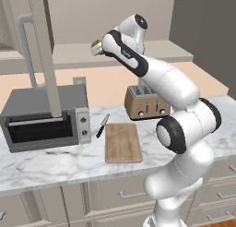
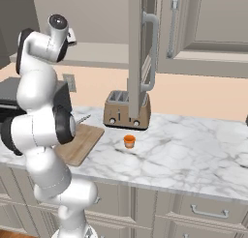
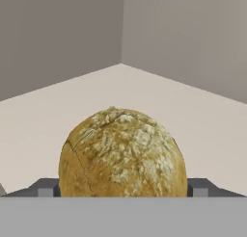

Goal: Pick the bread, place it on the cutting board, pick the jam, place it on the counter, and close the cabinet.

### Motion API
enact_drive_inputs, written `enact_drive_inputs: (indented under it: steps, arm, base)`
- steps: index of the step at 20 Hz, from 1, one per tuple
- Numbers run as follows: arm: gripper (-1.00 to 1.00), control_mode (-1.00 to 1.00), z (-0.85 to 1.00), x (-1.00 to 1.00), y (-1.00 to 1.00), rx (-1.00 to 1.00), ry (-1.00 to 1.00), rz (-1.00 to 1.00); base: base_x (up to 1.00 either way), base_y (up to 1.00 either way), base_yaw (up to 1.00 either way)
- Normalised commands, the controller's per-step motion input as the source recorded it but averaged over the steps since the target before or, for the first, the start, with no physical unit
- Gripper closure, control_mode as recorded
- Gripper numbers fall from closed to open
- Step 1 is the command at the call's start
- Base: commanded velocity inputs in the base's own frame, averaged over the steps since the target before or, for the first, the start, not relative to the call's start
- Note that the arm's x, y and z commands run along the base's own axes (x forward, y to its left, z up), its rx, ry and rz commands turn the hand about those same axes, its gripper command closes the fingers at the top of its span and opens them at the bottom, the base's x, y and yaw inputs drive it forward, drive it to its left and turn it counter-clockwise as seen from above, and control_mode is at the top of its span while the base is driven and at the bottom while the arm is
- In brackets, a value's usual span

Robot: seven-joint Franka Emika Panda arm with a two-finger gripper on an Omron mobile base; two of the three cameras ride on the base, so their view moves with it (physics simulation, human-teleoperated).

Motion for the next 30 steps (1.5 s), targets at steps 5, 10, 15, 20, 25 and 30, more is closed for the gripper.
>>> enact_drive_inputs:
  steps: [5,10,15,20,25,30]
  arm:
    - [1.00,-1.00,0.00,-0.41,-0.21,0.00,0.00,0.00]
    - [1.00,-1.00,0.00,-0.44,-0.27,0.00,0.00,0.00]
    - [1.00,-1.00,0.00,-0.48,-0.32,0.00,0.00,0.00]
    - [1.00,-1.00,0.00,-0.45,-0.29,0.00,0.00,-0.01]
    - [1.00,-1.00,0.00,-0.48,-0.24,0.00,0.00,-0.01]
    - [1.00,-1.00,0.00,-0.43,-0.17,0.00,0.00,-0.01]
  base:
    - [0.00,0.00,0.00]
    - [0.00,0.00,0.00]
    - [0.00,0.00,0.00]
    - [0.00,0.00,0.00]
    - [0.00,0.00,0.00]
    - [0.00,0.00,0.00]
